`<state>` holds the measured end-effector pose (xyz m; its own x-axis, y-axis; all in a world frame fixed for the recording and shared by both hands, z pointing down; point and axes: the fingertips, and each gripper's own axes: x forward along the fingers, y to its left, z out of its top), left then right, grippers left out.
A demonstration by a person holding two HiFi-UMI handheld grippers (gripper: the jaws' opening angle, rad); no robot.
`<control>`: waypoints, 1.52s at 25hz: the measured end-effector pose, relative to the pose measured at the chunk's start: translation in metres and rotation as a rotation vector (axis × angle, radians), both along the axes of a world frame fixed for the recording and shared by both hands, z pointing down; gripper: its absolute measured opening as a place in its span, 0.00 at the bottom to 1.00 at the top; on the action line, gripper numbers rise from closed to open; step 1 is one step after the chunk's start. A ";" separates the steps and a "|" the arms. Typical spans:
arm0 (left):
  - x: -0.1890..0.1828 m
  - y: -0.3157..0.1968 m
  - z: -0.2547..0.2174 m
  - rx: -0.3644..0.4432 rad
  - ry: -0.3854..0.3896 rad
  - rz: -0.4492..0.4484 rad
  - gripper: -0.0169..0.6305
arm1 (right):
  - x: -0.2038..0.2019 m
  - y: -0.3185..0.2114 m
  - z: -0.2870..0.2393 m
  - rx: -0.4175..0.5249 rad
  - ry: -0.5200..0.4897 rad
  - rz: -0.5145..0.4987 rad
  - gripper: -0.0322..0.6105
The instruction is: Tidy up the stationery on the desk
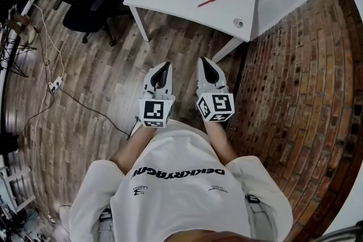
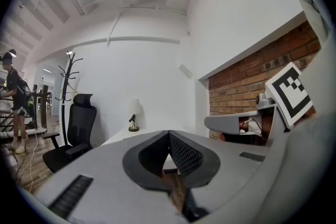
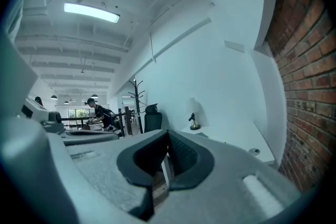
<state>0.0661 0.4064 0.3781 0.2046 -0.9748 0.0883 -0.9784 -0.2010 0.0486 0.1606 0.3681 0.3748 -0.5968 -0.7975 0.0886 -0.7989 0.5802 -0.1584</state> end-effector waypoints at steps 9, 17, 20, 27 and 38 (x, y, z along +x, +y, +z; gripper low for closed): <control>-0.092 -0.191 -0.013 -0.007 -0.003 0.080 0.02 | -0.086 -0.186 -0.019 -0.031 0.003 0.092 0.05; -0.149 -0.346 -0.026 -0.029 0.006 0.194 0.02 | -0.143 -0.316 -0.025 -0.061 0.031 0.197 0.05; -0.157 -0.385 -0.023 -0.046 -0.004 0.230 0.02 | -0.154 -0.349 -0.023 -0.077 0.037 0.221 0.05; -0.167 -0.448 -0.004 -0.106 -0.002 0.295 0.02 | -0.170 -0.407 -0.008 -0.134 0.049 0.283 0.05; -0.153 -0.518 0.041 -0.188 -0.063 0.298 0.02 | -0.159 -0.460 0.051 -0.239 0.033 0.292 0.05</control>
